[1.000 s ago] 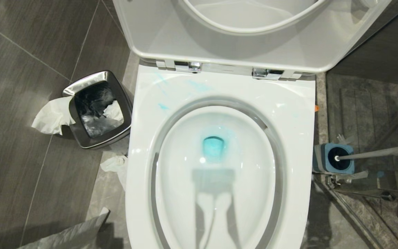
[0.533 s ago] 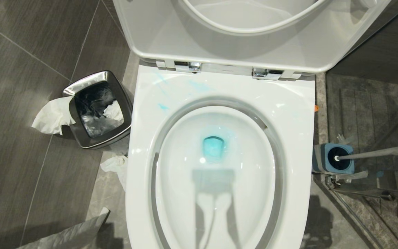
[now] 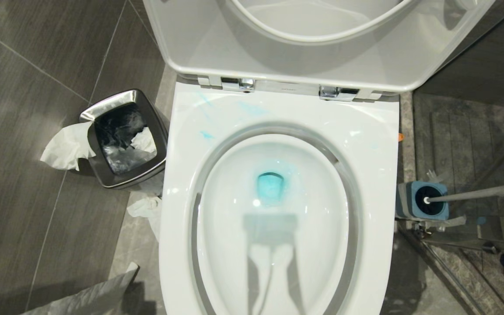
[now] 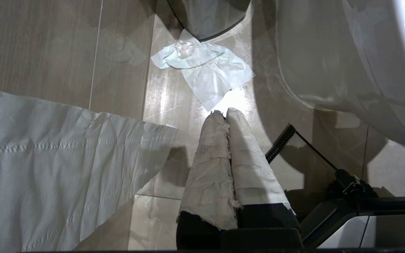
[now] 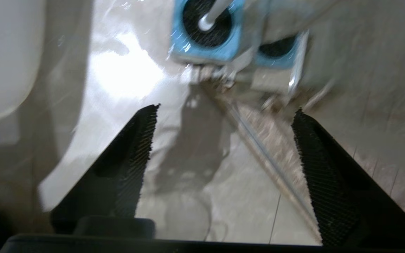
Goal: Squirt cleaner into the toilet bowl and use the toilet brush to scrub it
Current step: Scrub the toilet bowl
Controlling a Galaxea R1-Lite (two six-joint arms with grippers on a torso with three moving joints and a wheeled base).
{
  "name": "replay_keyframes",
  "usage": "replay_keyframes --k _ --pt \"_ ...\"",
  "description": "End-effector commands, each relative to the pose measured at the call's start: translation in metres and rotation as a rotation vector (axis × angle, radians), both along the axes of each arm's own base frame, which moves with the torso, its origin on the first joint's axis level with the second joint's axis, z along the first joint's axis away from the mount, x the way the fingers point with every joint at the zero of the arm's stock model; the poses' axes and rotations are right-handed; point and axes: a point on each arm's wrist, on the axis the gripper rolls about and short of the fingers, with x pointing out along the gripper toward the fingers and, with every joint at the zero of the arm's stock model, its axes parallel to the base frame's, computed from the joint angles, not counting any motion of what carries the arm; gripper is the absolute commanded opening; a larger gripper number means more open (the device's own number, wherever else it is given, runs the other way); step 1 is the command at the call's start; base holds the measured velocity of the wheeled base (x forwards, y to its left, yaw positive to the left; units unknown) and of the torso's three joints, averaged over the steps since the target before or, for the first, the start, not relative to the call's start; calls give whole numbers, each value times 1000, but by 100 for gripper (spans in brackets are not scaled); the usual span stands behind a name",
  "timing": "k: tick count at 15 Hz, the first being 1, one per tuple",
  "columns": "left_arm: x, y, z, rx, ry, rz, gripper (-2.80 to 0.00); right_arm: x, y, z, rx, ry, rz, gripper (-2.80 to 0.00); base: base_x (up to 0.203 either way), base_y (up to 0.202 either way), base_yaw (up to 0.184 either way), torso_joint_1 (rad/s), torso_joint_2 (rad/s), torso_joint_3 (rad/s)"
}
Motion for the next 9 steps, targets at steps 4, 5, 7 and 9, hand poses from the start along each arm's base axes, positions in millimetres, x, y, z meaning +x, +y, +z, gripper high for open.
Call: replay_keyframes --k 4,5,7,9 --pt "0 0 0 0 3 0 -280 57 -39 -8 -21 -45 -56 0 0 0 0 0 0 0" --pt "0 0 0 0 2 0 -280 62 -42 -9 -31 -60 -60 0 0 0 0 0 0 0" --pt "0 0 0 0 2 0 -280 69 -46 -13 -36 -67 -60 0 0 0 0 0 0 0" --pt "0 0 0 0 3 0 -280 76 -50 -11 -45 -89 -50 0 0 0 0 0 0 0"
